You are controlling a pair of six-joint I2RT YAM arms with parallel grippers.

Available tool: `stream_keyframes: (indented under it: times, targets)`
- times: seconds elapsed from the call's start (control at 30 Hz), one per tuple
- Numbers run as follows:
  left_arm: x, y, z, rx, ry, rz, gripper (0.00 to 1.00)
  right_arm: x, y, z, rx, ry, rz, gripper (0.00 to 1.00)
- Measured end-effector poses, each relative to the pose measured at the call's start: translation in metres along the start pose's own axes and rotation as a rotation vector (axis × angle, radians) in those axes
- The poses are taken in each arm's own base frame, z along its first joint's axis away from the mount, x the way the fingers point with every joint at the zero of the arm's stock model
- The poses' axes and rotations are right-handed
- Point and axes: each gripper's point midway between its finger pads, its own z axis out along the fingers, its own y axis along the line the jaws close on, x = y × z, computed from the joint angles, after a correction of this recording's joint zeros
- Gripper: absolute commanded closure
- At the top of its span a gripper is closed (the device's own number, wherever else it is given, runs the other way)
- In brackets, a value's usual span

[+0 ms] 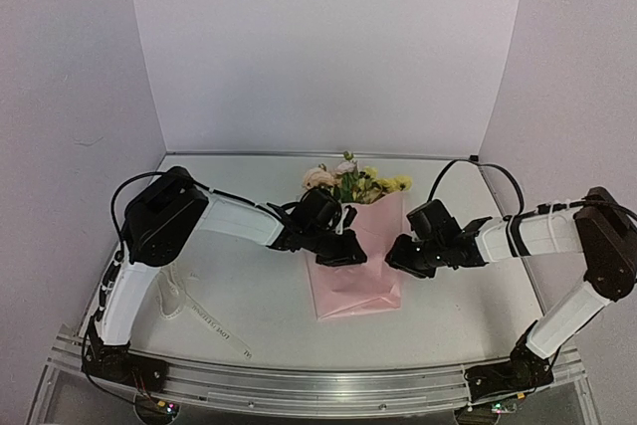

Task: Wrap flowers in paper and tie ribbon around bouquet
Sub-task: Press the fold line of the folded wrapping paper.

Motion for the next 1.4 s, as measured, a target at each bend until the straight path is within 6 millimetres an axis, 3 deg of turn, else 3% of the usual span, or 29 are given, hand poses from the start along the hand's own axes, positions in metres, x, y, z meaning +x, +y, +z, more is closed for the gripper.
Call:
stream_keyframes:
  times: [0.13, 0.23, 0.4, 0.57, 0.73, 0.83, 1.07, 1.23, 1.4]
  targets:
    - [-0.005, -0.009, 0.0, 0.019, 0.003, 0.005, 0.86, -0.007, 0.002, -0.007, -0.015, -0.018, -0.007, 0.33]
    - [-0.006, -0.011, 0.0, 0.026, 0.006, 0.007, 0.86, -0.013, -0.005, -0.008, -0.014, -0.022, 0.001, 0.31]
    - [-0.003, -0.008, 0.002, 0.022, 0.014, 0.003, 0.86, -0.018, -0.02, -0.002, -0.011, 0.007, 0.028, 0.35]
    - [0.001, -0.004, 0.006, 0.024, 0.03, -0.003, 0.86, -0.009, -0.031, 0.014, 0.005, 0.07, 0.045, 0.38]
    - [0.002, -0.004, 0.006, 0.028, 0.032, -0.004, 0.86, -0.01, -0.024, 0.023, -0.015, 0.083, 0.046, 0.52]
    - [0.002, -0.005, 0.006, 0.031, 0.035, -0.005, 0.86, -0.01, -0.021, 0.027, -0.026, 0.089, 0.053, 0.69]
    - [0.001, -0.006, 0.005, 0.045, 0.034, -0.006, 0.82, -0.007, -0.021, 0.031, -0.033, 0.098, 0.081, 0.95]
    - [0.007, -0.008, -0.005, 0.054, 0.037, -0.006, 0.78, -0.007, -0.023, 0.032, -0.036, 0.089, 0.086, 1.0]
    - [0.02, -0.02, -0.053, 0.062, 0.031, -0.008, 0.78, -0.004, -0.029, 0.028, -0.029, 0.079, 0.086, 1.0]
